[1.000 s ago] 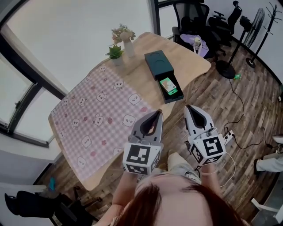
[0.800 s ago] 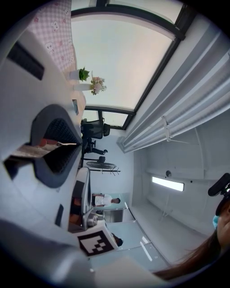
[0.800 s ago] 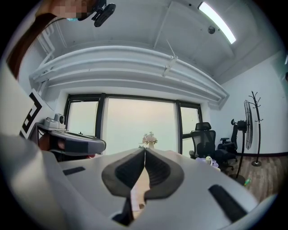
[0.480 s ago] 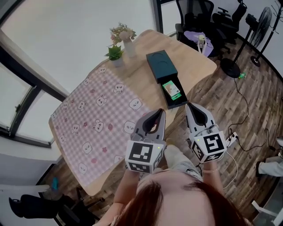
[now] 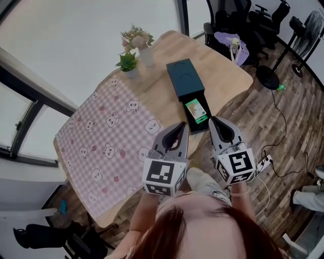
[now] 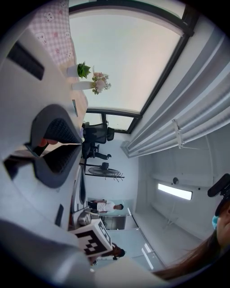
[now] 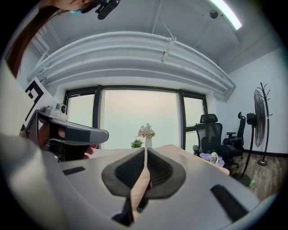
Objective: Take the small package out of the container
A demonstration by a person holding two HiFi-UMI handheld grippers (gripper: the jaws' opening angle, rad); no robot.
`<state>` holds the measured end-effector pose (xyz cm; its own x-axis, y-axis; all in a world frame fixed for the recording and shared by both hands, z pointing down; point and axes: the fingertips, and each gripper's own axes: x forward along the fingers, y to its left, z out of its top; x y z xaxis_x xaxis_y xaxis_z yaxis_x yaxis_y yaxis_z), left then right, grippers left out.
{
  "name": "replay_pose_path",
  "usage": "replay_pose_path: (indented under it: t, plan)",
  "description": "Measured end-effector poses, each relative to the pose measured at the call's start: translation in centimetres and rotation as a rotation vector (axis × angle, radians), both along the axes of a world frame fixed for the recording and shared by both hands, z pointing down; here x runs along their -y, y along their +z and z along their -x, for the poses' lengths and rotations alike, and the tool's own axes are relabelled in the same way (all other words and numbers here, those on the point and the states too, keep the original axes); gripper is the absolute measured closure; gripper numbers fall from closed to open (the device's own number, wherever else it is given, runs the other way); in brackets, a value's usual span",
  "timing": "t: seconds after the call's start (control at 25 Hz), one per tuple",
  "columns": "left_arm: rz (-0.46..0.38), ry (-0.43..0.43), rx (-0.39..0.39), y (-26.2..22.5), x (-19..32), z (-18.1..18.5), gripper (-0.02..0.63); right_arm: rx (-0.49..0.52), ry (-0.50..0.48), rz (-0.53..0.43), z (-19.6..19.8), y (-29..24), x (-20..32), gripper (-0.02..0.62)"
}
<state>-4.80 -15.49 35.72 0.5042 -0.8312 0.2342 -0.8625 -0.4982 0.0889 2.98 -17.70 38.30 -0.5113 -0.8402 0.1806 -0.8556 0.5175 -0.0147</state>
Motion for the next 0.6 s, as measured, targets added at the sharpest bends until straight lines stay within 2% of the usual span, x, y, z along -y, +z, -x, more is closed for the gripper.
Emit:
replay_pose_path:
  t: [0.6]
  plan:
    - [0.043, -0.050, 0.005, 2.1, 6.8, -0.9, 0.591, -0.077, -0.133, 0.153, 1.2, 6.0, 7.5, 0.472]
